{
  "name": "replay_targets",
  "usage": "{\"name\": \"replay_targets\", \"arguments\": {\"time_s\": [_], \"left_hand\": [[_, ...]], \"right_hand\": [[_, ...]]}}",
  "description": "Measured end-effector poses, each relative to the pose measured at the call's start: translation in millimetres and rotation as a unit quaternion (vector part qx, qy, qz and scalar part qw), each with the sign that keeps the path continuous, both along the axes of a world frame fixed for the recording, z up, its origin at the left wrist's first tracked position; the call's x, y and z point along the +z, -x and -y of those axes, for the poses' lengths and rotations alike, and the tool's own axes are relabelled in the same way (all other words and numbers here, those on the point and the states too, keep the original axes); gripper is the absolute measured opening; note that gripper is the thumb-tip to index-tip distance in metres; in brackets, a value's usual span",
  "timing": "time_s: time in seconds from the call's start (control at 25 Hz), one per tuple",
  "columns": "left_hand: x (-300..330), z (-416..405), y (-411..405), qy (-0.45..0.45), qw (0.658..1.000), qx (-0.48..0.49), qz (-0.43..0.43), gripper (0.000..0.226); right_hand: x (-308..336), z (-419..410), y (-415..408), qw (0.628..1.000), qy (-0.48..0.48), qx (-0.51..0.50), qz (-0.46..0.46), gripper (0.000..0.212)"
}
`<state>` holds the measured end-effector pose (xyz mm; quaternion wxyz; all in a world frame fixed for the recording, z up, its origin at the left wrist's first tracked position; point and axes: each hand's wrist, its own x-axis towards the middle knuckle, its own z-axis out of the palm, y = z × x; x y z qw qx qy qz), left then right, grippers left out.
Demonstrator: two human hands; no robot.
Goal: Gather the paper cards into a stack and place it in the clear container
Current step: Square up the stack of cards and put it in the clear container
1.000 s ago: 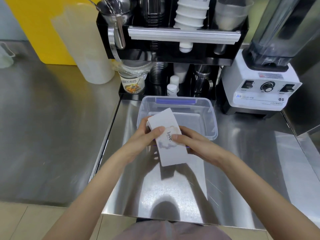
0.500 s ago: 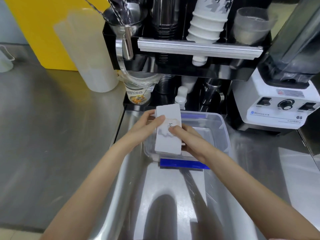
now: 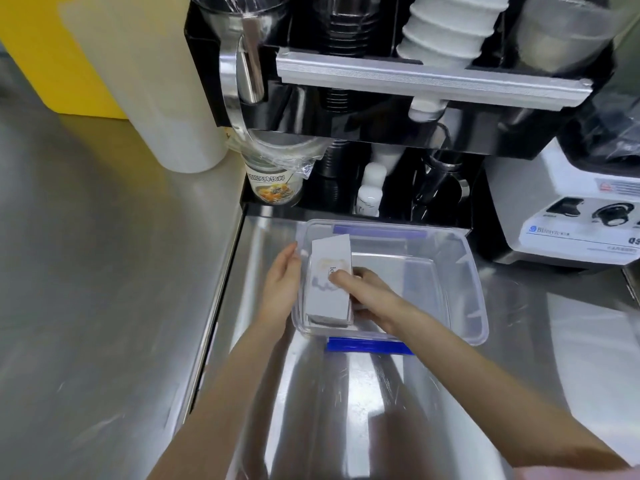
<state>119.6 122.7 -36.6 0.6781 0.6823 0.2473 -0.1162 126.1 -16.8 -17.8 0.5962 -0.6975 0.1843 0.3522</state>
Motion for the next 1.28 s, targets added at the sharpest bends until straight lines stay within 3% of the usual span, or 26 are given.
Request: {"name": "replay_targets", "arguments": {"time_s": [0.12, 0.24, 0.32, 0.44, 0.52, 0.72, 0.84, 1.04, 1.28], "left_hand": [[1, 6, 2, -0.018, 1.000, 0.015, 0.011, 0.039], [2, 9, 3, -0.026, 0.999, 0.024, 0.027, 0.038], [0, 9, 1, -0.030, 0.999, 0.023, 0.032, 0.038], [-1, 8, 2, -0.032, 0.999, 0.016, 0.030, 0.040], [-1, 7, 3, -0.037, 0.999, 0.004, 0.033, 0.041], [-1, 6, 3, -0.038, 0.999, 0.003, 0.035, 0.041], [-1, 6, 3, -0.030, 0.999, 0.005, 0.033, 0.041], [-3, 5, 2, -0.026, 0.999, 0.006, 0.042, 0.041], [1, 2, 0, -0.065, 0.996, -0.026, 0.057, 0.042]], "right_hand": [[-3, -6, -1, 1.000, 0.001, 0.020, -0.015, 0.041], [-3, -6, -3, 0.999, -0.022, 0.033, -0.031, 0.021], [0, -8, -7, 0.998, -0.013, 0.048, -0.028, 0.026], [5, -8, -7, 0.993, 0.056, 0.097, -0.030, 0.053], [12, -3, -7, 0.993, 0.025, 0.108, -0.051, 0.034], [14, 5, -11, 0.996, -0.017, 0.019, -0.084, 0.042], [10, -18, -8, 0.994, -0.064, -0.005, -0.083, 0.034], [11, -17, -12, 0.993, -0.059, -0.060, -0.084, 0.040], [12, -17, -6, 0.997, -0.058, -0.016, -0.052, 0.039]]}}
